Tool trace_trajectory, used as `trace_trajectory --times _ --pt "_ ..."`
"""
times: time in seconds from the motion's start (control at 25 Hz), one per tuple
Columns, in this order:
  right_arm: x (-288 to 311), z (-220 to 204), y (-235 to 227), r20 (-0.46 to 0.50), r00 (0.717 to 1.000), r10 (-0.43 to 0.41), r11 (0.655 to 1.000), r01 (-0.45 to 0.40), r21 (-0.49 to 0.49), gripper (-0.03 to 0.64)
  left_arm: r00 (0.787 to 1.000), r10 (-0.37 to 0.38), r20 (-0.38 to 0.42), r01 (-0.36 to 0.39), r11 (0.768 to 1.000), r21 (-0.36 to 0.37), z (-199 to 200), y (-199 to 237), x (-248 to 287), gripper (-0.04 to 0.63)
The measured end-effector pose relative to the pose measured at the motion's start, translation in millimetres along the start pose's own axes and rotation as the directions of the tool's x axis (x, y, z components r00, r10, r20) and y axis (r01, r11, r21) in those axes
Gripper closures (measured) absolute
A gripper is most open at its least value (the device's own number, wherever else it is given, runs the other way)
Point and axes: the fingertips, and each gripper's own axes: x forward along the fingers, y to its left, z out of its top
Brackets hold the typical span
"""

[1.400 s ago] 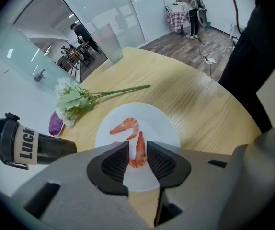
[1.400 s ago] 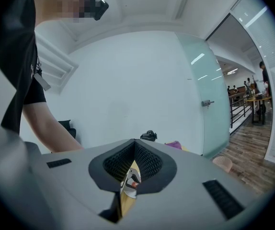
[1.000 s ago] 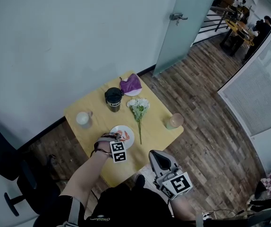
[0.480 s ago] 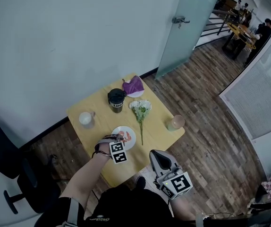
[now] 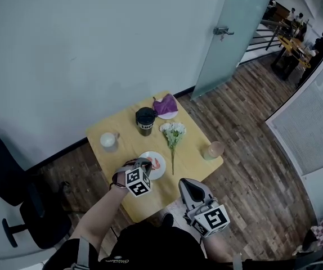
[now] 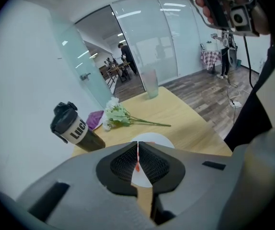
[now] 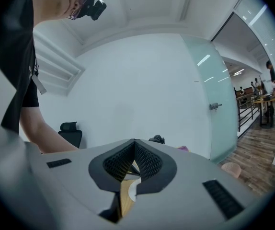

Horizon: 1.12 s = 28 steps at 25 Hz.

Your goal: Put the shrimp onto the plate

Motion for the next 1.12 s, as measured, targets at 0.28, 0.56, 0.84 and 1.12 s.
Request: trace_trajectory --times 0.28,0.56,0.84,1.12 --pt "2.1 2.6 3.5 0.002 1.000 0.028 1.000 -0.028 -0.011 0.615 0.983 0.078 0.168 -0.044 0.979 -0.198 32.4 17.7 -54.5 0.591" --pt "0.9 5.4 5.6 0.006 0.999 0.053 0.998 -0.053 -0.016 0.615 0.949 0.183 0.257 -0.094 0.941 -0.324 47.1 27.4 -99.8 0.591" --pt "0.1 6.0 6.8 0.009 0.998 0.069 0.997 -0.069 -0.022 0.615 0.913 0.225 0.341 -0.074 0.912 -0.404 63.9 18.1 -136.0 0.591" --pt "-2.9 11.1 8.5 0.022 0.996 0.083 0.996 -0.082 -0.027 0.615 0.857 0.308 0.414 -0.083 0.874 -0.478 76.3 26.1 -181.8 0.592"
